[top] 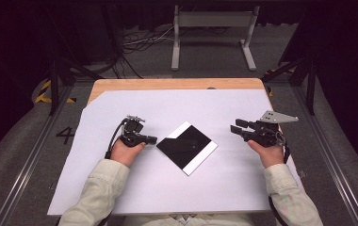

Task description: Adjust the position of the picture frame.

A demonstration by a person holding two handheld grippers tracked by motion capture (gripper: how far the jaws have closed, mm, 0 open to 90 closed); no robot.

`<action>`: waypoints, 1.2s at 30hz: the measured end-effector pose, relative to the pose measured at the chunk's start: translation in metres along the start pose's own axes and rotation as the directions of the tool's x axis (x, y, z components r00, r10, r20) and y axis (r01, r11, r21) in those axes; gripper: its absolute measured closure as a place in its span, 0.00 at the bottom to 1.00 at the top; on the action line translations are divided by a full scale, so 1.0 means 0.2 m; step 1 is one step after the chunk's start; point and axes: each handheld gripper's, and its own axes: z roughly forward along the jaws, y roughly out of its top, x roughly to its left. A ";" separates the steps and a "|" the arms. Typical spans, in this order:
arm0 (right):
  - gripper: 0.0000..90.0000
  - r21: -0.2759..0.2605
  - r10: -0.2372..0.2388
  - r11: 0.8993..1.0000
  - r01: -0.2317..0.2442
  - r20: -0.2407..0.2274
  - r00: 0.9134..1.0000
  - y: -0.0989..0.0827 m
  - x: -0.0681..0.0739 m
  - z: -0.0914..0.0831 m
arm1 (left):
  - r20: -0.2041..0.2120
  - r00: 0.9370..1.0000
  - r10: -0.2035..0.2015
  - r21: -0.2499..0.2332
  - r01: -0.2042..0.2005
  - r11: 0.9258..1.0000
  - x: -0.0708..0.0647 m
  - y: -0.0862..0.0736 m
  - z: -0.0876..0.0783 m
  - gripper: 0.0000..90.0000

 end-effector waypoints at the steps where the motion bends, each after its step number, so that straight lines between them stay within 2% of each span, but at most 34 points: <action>1: 0.65 0.000 0.000 1.000 0.000 -0.001 1.000 0.00 0.00 0.00 | 0.000 1.000 0.001 0.003 -0.001 1.000 0.00 0.00 0.00 1.00; 8: 0.64 0.001 0.008 1.000 -0.008 -0.004 1.000 0.00 0.00 0.00 | 0.005 1.000 0.016 0.014 -0.016 1.000 -0.01 0.00 0.02 1.00; 15: 0.64 0.004 0.007 1.000 -0.007 -0.005 1.000 0.00 0.00 0.00 | 0.009 1.000 0.002 0.018 -0.002 1.000 -0.01 0.00 0.01 1.00; 17: 0.64 0.004 0.009 1.000 -0.009 -0.007 1.000 0.00 0.00 0.00 | 0.017 1.000 0.010 0.027 -0.011 1.000 -0.01 0.00 0.01 1.00; 19: 0.64 0.002 0.007 1.000 -0.007 -0.005 1.000 0.01 0.00 -0.01 | 0.024 1.000 0.006 0.031 -0.007 1.000 -0.03 -0.01 0.02 1.00; 24: 0.64 -0.004 0.005 1.000 -0.005 -0.001 1.000 0.02 -0.01 -0.03 | 0.057 0.998 0.040 0.080 -0.044 0.996 -0.10 -0.02 0.04 1.00; 26: 0.64 -0.005 0.008 1.000 -0.008 0.000 1.000 0.02 -0.01 -0.03 | 0.059 0.997 0.041 0.082 -0.046 0.996 -0.11 -0.02 0.04 1.00; 31: 0.64 0.002 0.026 1.000 -0.026 -0.002 1.000 0.02 -0.02 -0.05 | 0.082 0.993 0.083 0.133 -0.094 0.987 -0.18 -0.02 0.07 1.00; 36: 0.65 0.013 0.034 0.999 -0.035 0.010 0.999 0.03 -0.02 -0.05 | 0.108 0.988 0.107 0.147 -0.122 0.982 -0.24 -0.03 0.10 1.00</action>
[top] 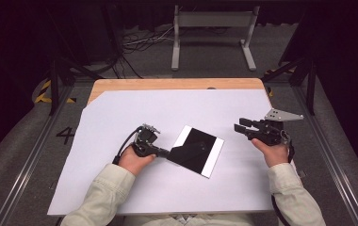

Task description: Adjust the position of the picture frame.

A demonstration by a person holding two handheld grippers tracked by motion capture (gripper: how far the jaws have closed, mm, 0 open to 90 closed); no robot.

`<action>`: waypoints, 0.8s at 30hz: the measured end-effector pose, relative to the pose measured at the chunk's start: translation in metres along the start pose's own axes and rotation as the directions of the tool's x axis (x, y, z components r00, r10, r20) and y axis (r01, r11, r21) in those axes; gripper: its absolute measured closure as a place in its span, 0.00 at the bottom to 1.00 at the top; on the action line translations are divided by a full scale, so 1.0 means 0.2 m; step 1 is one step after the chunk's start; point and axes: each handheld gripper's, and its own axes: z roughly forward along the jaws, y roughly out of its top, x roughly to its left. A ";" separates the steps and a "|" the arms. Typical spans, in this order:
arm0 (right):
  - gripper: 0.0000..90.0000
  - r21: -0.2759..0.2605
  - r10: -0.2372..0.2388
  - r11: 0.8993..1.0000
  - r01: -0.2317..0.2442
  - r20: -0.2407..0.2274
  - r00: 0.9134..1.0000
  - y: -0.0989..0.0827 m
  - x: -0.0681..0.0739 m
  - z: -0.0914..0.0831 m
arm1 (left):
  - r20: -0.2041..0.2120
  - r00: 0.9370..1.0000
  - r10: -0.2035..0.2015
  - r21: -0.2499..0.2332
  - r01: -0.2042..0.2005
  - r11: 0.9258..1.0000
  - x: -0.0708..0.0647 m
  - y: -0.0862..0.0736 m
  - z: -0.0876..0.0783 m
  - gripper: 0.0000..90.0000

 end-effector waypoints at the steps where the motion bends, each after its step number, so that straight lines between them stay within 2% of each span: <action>1: 0.65 0.003 0.005 1.000 -0.005 0.005 1.000 0.00 0.00 0.00 | 0.004 1.000 0.007 0.005 -0.007 1.000 -0.01 0.00 0.01 1.00; 6: 0.65 0.011 0.024 1.000 -0.024 0.008 1.000 0.00 -0.01 -0.01 | 0.024 0.999 0.036 0.011 -0.036 0.999 -0.07 0.01 0.04 1.00; 12: 0.65 0.018 0.026 0.999 -0.026 0.003 1.000 0.00 -0.01 0.00 | 0.062 0.995 0.080 0.012 -0.081 0.997 -0.11 0.01 0.09 1.00; 15: 0.65 0.023 0.024 0.999 -0.024 -0.002 1.000 0.01 -0.01 0.00 | 0.088 0.992 0.090 0.016 -0.091 0.996 -0.14 0.02 0.12 1.00; 24: 0.65 0.041 0.029 0.999 -0.028 -0.002 1.000 0.00 -0.01 0.01 | 0.091 0.988 0.126 0.022 -0.129 0.991 -0.23 0.05 0.18 1.00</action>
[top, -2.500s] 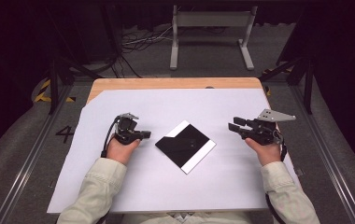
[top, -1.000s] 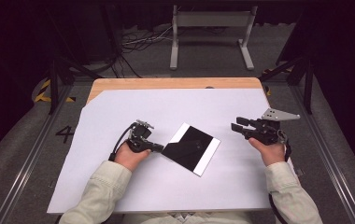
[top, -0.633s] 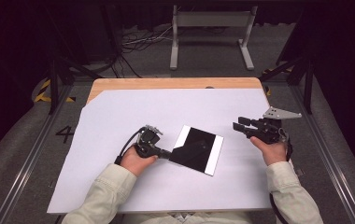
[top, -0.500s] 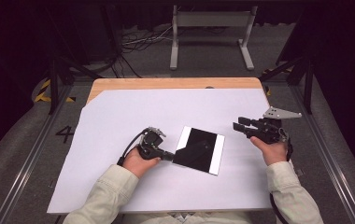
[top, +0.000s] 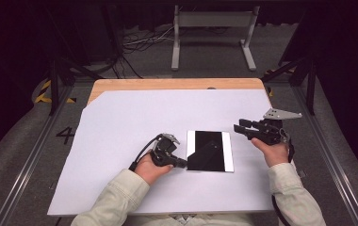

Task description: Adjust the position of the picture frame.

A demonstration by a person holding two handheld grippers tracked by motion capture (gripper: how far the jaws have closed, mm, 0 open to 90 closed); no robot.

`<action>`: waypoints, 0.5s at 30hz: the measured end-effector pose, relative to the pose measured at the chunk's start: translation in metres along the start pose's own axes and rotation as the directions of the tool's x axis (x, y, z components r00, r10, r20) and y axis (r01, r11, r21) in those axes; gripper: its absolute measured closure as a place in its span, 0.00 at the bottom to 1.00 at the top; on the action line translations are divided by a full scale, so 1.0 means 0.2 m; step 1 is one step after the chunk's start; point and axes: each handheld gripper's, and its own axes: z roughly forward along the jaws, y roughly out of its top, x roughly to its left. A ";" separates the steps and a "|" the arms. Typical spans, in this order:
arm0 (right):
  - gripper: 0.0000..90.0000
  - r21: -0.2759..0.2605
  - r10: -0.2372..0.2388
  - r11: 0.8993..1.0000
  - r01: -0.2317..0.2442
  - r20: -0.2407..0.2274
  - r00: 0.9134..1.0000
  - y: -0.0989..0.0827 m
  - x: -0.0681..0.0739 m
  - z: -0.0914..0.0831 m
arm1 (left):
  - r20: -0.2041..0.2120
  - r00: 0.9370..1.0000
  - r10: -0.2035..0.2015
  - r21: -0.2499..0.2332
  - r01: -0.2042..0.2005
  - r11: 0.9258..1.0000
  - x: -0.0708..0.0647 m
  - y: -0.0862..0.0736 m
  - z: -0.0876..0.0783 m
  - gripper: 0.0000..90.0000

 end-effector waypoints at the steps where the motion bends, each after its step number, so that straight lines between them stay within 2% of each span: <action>1: 0.67 0.002 0.003 1.000 -0.003 0.000 1.000 0.00 0.00 0.00 | 0.000 1.000 0.000 0.000 0.000 1.000 0.00 0.00 0.00 1.00; 4: 0.73 0.020 -0.007 1.000 0.007 0.015 1.000 0.00 0.00 0.00 | 0.007 1.000 0.002 -0.006 -0.002 1.000 0.00 0.00 -0.01 1.00; 8: 0.82 0.041 -0.029 0.999 0.028 0.040 0.999 0.00 0.00 0.00 | -0.004 1.000 0.002 -0.037 -0.002 0.999 0.01 0.00 -0.05 1.00; 12: 0.86 0.059 -0.018 0.998 0.015 0.065 0.998 0.00 0.00 0.01 | -0.031 1.000 -0.002 -0.063 0.000 0.998 0.02 -0.01 -0.10 1.00; 14: 0.87 0.075 -0.009 0.997 0.003 0.083 0.997 -0.01 -0.01 0.02 | -0.042 0.999 -0.016 -0.090 0.012 0.996 0.04 -0.02 -0.14 1.00; 15: 0.87 0.090 -0.008 0.996 0.000 0.090 0.996 -0.01 -0.01 0.03 | -0.044 0.999 -0.025 -0.120 0.019 0.993 0.06 -0.03 -0.18 1.00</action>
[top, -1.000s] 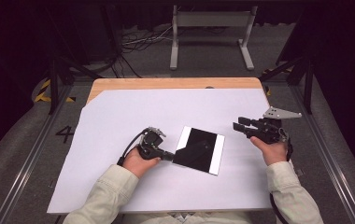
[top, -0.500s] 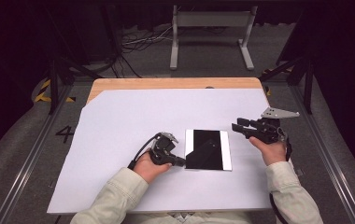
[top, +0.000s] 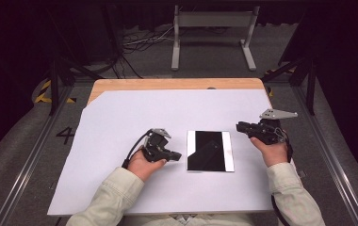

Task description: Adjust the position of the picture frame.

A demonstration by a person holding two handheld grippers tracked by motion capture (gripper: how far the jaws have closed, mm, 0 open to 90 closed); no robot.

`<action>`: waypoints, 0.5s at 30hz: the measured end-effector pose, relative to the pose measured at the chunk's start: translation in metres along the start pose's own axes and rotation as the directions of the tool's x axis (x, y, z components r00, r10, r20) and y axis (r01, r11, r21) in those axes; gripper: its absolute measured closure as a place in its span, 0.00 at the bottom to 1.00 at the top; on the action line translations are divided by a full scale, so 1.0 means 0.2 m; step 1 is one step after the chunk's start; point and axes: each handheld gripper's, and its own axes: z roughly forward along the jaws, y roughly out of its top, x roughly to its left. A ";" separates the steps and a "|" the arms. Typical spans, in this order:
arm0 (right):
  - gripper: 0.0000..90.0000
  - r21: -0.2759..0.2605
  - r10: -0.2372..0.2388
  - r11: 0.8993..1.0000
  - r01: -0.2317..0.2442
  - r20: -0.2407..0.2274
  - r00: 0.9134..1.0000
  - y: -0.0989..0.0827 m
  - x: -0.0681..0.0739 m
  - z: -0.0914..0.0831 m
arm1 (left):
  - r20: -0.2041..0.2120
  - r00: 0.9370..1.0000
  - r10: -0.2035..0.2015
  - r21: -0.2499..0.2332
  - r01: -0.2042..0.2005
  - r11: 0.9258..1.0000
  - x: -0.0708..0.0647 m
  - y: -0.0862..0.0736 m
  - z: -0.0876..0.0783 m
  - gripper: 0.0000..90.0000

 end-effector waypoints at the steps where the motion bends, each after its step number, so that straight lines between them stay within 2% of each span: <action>1: 0.87 0.007 0.003 1.000 -0.003 0.004 1.000 0.00 0.00 0.01 | -0.005 1.000 -0.007 -0.015 0.007 1.000 0.01 0.00 -0.02 1.00; 6: 0.90 0.045 0.016 0.999 -0.017 0.025 1.000 -0.01 0.00 0.04 | -0.042 0.999 -0.024 -0.087 0.021 0.996 0.03 0.00 -0.12 1.00; 7: 0.91 0.051 0.013 0.999 -0.014 0.029 1.000 -0.01 0.00 0.04 | -0.042 0.999 -0.024 -0.087 0.021 0.996 0.03 0.00 -0.12 1.00; 10: 0.94 0.071 0.027 0.997 -0.030 0.041 0.999 -0.01 -0.01 0.06 | -0.073 0.997 -0.039 -0.136 0.029 0.990 0.06 -0.02 -0.19 0.99; 11: 0.94 0.071 0.027 0.997 -0.030 0.041 0.999 -0.01 -0.01 0.06 | -0.073 0.997 -0.039 -0.136 0.029 0.990 0.06 -0.02 -0.19 0.99; 14: 0.97 0.125 0.041 0.991 -0.048 0.060 0.997 -0.03 -0.02 0.11 | -0.124 0.991 -0.054 -0.178 0.031 0.984 0.10 -0.05 -0.25 0.97; 15: 0.97 0.137 0.044 0.989 -0.053 0.064 0.997 -0.03 -0.03 0.12 | -0.124 0.991 -0.054 -0.178 0.031 0.984 0.10 -0.05 -0.25 0.97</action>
